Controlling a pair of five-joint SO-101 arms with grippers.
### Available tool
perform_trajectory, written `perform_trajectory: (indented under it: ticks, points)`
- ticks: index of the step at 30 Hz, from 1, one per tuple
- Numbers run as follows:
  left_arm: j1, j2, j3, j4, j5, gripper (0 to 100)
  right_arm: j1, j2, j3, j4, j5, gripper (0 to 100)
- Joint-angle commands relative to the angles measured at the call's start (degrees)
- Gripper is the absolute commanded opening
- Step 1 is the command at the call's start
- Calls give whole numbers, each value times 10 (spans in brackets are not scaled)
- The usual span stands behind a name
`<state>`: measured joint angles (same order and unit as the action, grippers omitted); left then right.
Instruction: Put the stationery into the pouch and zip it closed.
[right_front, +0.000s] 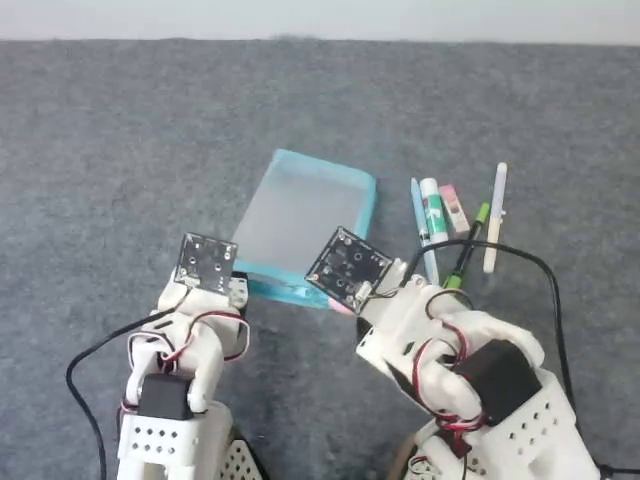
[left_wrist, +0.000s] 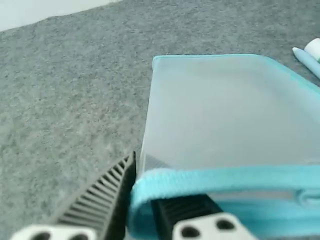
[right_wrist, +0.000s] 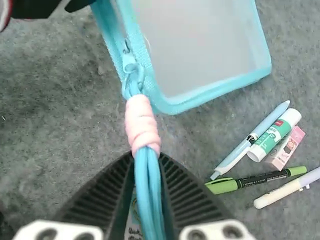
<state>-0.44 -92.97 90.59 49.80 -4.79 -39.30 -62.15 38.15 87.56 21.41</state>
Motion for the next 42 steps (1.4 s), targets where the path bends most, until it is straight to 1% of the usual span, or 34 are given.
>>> perform_trajectory:
  ticks: [1, 6, 8, 11, 13, 15, 17, 19, 23, 24, 25, 27, 30, 34, 36, 37, 39, 40, 42]
  points:
    - [-10, -6, -34, -18, 10, 11, 9, 9, -7, -17, 4, 6]
    - [-15, -6, -34, -18, 11, 11, 9, 44, -7, -27, 4, 6]
    - [-44, -8, -35, -25, 11, 11, 11, 44, -4, -20, 4, 6]
    - [-91, -5, -35, -44, 25, 11, 48, 44, -4, -11, 9, 6]
    - [-91, -5, -39, -42, 27, 11, 63, 51, -3, -9, 10, 6]
    - [-77, -5, -38, -42, 27, 11, 56, 57, 4, -4, 13, 13]
    - [-70, -5, -36, -42, 29, 11, 44, 66, 16, 0, 8, 70]
    - [-70, -5, -36, -42, 29, 11, 40, 78, 27, -2, 1, 177]
    - [-69, -5, -32, -43, 30, 11, 40, 104, 27, -4, 5, 434]
    - [-69, -5, -31, -43, 31, 11, 39, 111, 26, -5, 5, 479]
    - [-69, -5, -31, -45, 31, 11, 39, 118, 23, -10, 2, 504]
    - [-69, -5, -31, -45, 31, 11, 39, 137, 8, -15, 1, 499]
    - [-70, -5, -31, -46, 35, 11, 17, 172, -39, -15, 1, 438]
    - [-71, -5, -33, -45, 39, 11, -80, 233, -75, -22, 0, 353]
    - [-71, -5, -33, -44, 39, 11, -117, 250, -78, 0, -4, 333]
    - [-71, -5, -33, -44, 39, 11, -124, 252, -84, 18, -13, 333]
    - [-71, -5, -33, -44, 39, 11, -110, 244, -90, 31, -19, 340]
    - [-71, -5, -33, -44, 40, 11, -87, 234, -91, 31, -18, 345]
    - [-71, -5, -33, -45, 40, 12, -19, 223, -92, 29, -18, 355]
